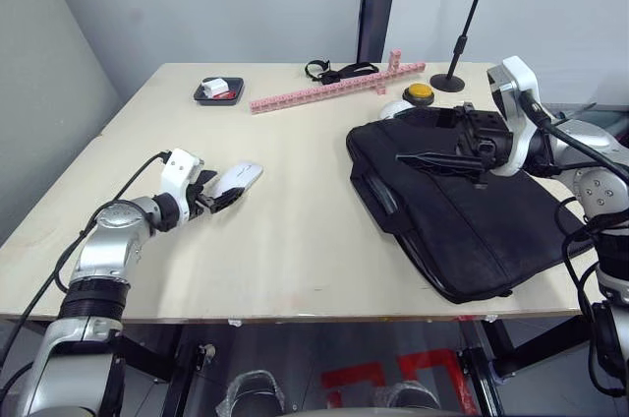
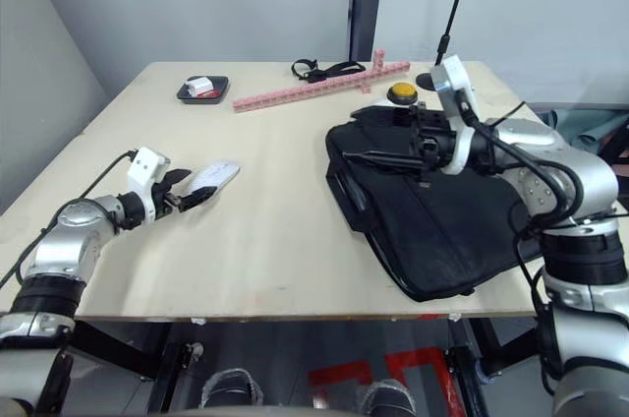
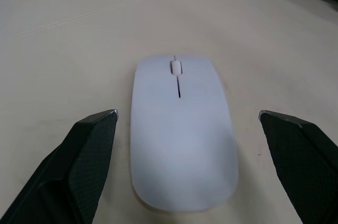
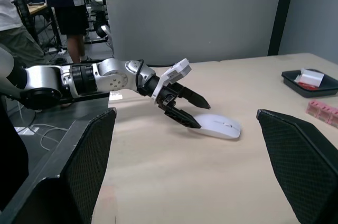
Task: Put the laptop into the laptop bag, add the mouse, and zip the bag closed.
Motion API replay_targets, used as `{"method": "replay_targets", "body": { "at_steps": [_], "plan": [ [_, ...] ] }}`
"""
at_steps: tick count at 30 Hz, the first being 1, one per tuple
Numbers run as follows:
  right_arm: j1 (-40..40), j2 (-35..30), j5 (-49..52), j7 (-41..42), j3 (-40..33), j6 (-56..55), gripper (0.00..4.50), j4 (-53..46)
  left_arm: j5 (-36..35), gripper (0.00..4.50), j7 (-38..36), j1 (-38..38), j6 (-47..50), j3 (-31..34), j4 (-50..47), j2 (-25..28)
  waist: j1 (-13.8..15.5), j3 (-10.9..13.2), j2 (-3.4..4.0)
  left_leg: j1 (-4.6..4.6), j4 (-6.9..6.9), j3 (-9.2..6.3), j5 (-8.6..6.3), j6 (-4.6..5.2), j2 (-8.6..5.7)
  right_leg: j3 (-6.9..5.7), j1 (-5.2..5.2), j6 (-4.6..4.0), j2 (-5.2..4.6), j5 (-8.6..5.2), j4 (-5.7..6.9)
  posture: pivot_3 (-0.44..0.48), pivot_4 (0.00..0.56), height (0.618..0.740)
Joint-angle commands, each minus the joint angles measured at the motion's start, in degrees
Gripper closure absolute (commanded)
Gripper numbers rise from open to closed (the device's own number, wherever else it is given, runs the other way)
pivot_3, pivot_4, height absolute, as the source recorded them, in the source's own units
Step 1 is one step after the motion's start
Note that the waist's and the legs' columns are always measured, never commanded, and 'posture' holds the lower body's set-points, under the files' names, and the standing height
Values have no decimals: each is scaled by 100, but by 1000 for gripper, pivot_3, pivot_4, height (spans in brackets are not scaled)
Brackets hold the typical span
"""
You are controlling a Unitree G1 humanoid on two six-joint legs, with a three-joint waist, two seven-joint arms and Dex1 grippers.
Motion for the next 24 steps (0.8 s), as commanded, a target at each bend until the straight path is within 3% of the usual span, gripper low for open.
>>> {"method": "replay_targets", "body": {
  "at_steps": [1,15,20,24],
  "plan": [
    [-45,-97,124,-21,-202,-51,36,-182,152,0,-117,-248,-353,-56,390,-21,-2,0,0,-1,0,0,0,0,0,0,0,0,0,0,0,0,150,740],
    [58,-251,109,-56,-265,-102,36,-220,554,0,-237,-871,-1115,-192,1825,-262,37,0,-1,0,0,-1,0,-1,-1,0,3,2,0,1,-1,0,150,740],
    [98,-281,74,-73,-236,-158,0,-221,562,1591,-315,-887,-1228,-158,1943,-286,36,0,-1,-1,0,0,-1,-1,-1,0,6,3,-1,2,-1,0,150,740],
    [96,-273,134,-124,-242,-109,0,-215,440,1688,-383,-853,-1161,-66,1890,-304,37,-1,-1,1,0,-1,-1,-2,-1,0,9,3,-1,2,-2,0,150,740]
  ]
}}
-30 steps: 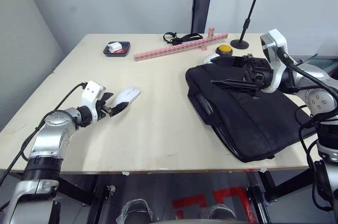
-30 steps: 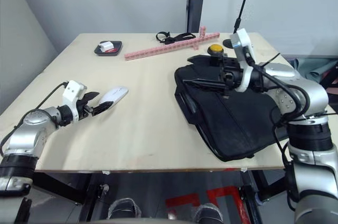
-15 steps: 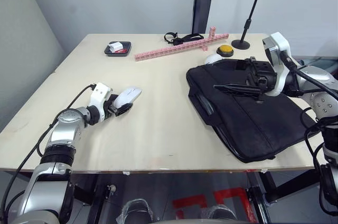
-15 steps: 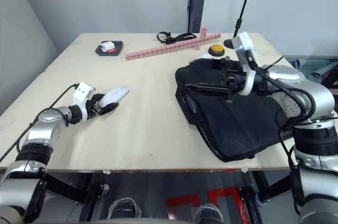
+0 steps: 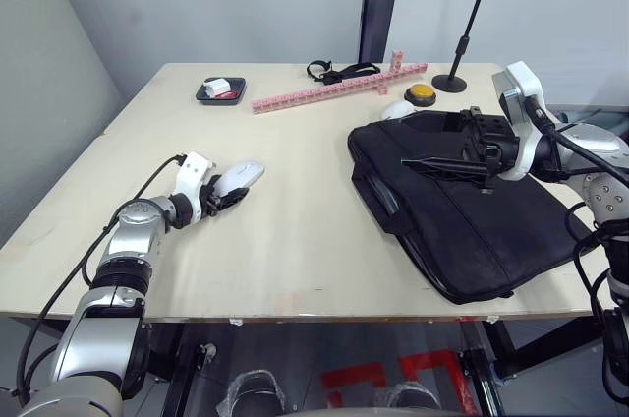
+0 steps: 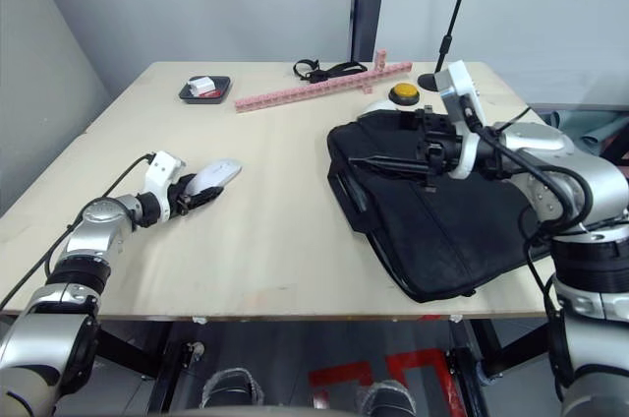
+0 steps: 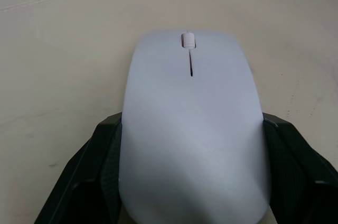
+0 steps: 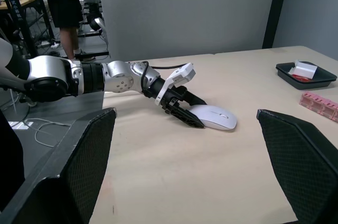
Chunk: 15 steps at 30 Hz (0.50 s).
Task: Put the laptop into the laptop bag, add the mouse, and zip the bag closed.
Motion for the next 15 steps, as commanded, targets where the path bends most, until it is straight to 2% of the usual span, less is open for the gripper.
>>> {"method": "replay_targets", "body": {
  "at_steps": [1,7,15],
  "plan": [
    [-35,-64,115,-47,-196,-10,0,-136,-110,1688,-88,1,26,127,-79,2,0,0,0,0,0,0,0,0,0,0,0,0,0,0,0,0,150,740],
    [-6,-93,46,-40,-118,-29,0,-144,-400,1688,-423,240,142,245,-799,99,-5,0,0,-1,-2,0,0,0,0,0,-1,0,0,0,-7,0,150,740],
    [178,-191,-611,-376,340,-105,0,-307,-1011,1688,-1163,1013,1354,250,-3334,905,-21,1,0,-7,-14,1,-2,-4,0,-4,-13,0,0,0,-14,0,150,740]
  ]
}}
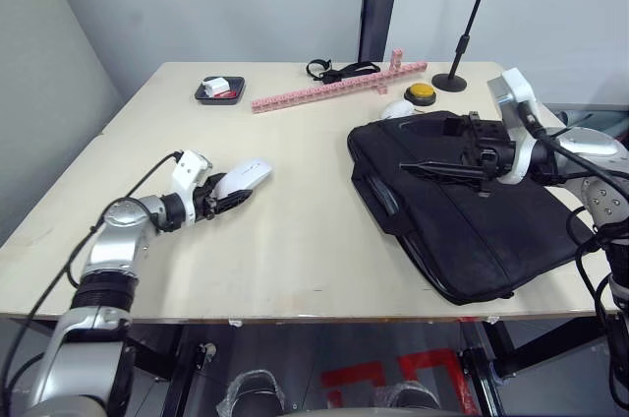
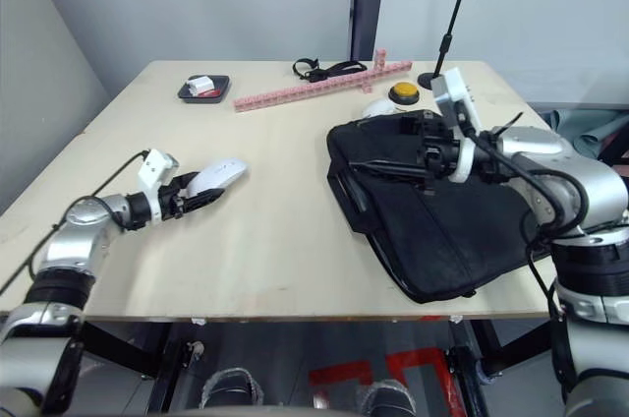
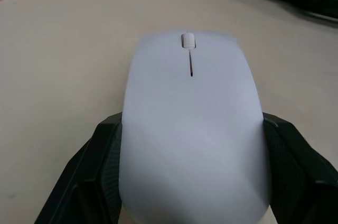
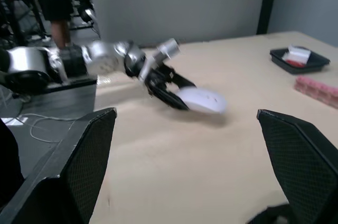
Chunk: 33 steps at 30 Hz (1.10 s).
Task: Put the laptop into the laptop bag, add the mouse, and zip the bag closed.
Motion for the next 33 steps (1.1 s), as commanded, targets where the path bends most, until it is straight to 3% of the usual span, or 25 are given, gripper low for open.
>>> {"method": "replay_targets", "body": {
  "at_steps": [1,13,22,33],
  "plan": [
    [9,-91,-429,-289,227,-110,0,-269,-389,1688,-292,195,536,134,-1164,352,-6,0,0,2,-1,1,-1,-2,0,0,1,0,0,0,-1,0,150,740],
    [90,495,-2626,-2131,1528,-307,0,-35,-1089,1688,-348,1297,1463,279,-3592,875,-75,1,2,2,-12,6,-16,-40,0,2,-5,5,1,-1,-12,0,150,740],
    [215,1007,-3412,-2685,1910,-323,0,183,-1313,1688,-79,1585,1761,450,-4081,968,-84,1,3,5,-16,8,-26,-61,0,4,-8,13,1,1,-11,0,150,740],
    [670,1183,-4241,-2878,2266,-596,0,571,-1256,1688,22,1712,1659,418,-4086,1003,-116,2,4,10,-15,8,-25,-64,0,5,-4,17,2,3,-10,0,150,740]
  ]
}}
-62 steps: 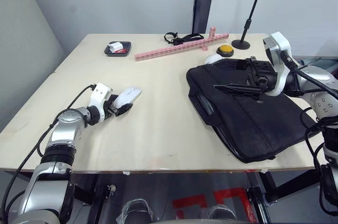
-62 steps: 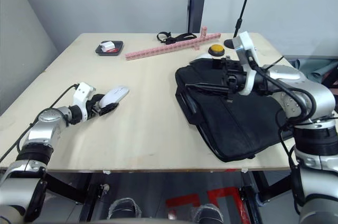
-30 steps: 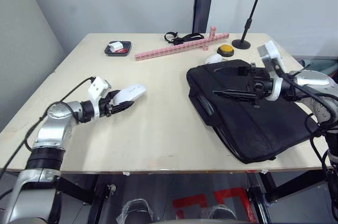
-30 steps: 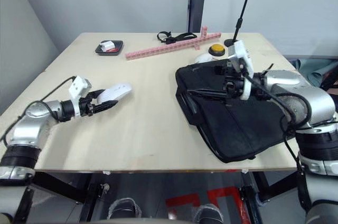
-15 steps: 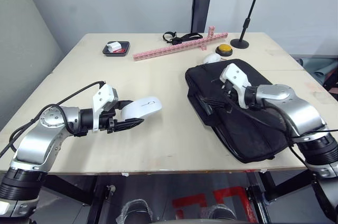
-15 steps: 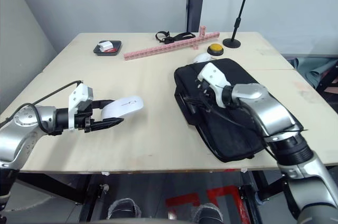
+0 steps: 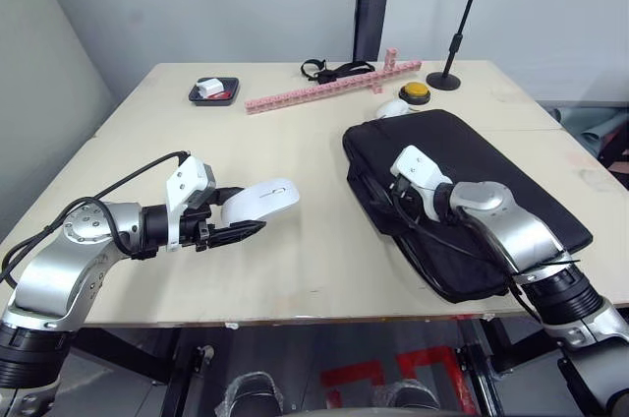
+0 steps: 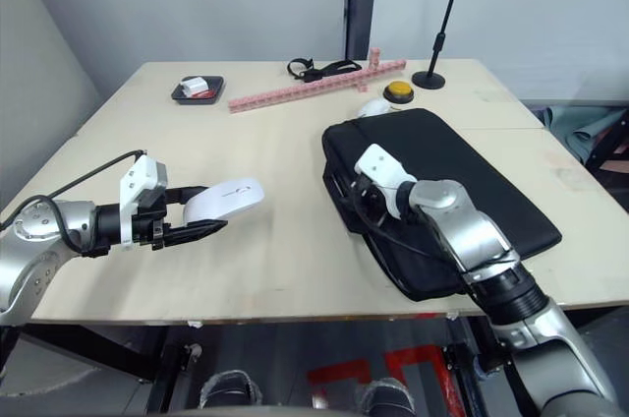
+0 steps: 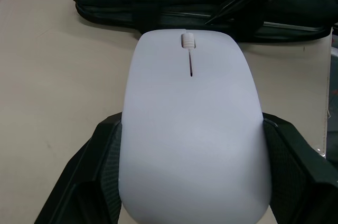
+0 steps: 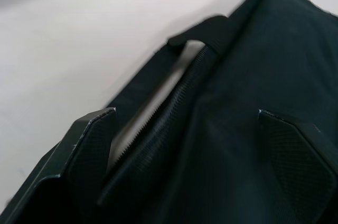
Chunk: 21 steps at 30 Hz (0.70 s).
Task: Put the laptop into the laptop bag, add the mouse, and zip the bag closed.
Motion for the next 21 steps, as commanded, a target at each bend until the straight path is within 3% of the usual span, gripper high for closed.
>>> {"method": "replay_targets", "body": {
  "at_steps": [1,9,12,19,21],
  "plan": [
    [87,11,-226,-102,-9,-57,0,39,-5,1688,21,61,-128,121,-186,68,-14,0,0,0,0,0,0,0,0,0,-1,0,0,0,0,0,150,740],
    [57,155,-364,-294,-180,-10,0,228,30,1688,1,-45,-188,31,-69,70,-12,-1,0,40,0,3,-2,0,0,5,31,2,0,0,3,0,150,740],
    [91,217,-308,-336,-265,83,760,200,26,1688,11,-122,-191,13,-32,51,-10,-1,0,45,1,7,-2,0,0,10,31,2,0,-1,7,0,150,740],
    [105,417,-42,-308,-553,491,3143,143,2,1688,30,-146,-167,-24,-55,11,-17,-1,1,54,-1,13,-1,0,0,15,32,2,0,0,9,0,150,740],
    [92,453,12,-302,-619,566,3541,146,-4,1688,33,-153,-171,-34,-53,13,-16,-1,1,56,-1,14,-1,0,0,16,33,2,0,0,10,0,150,740]
  ]
}}
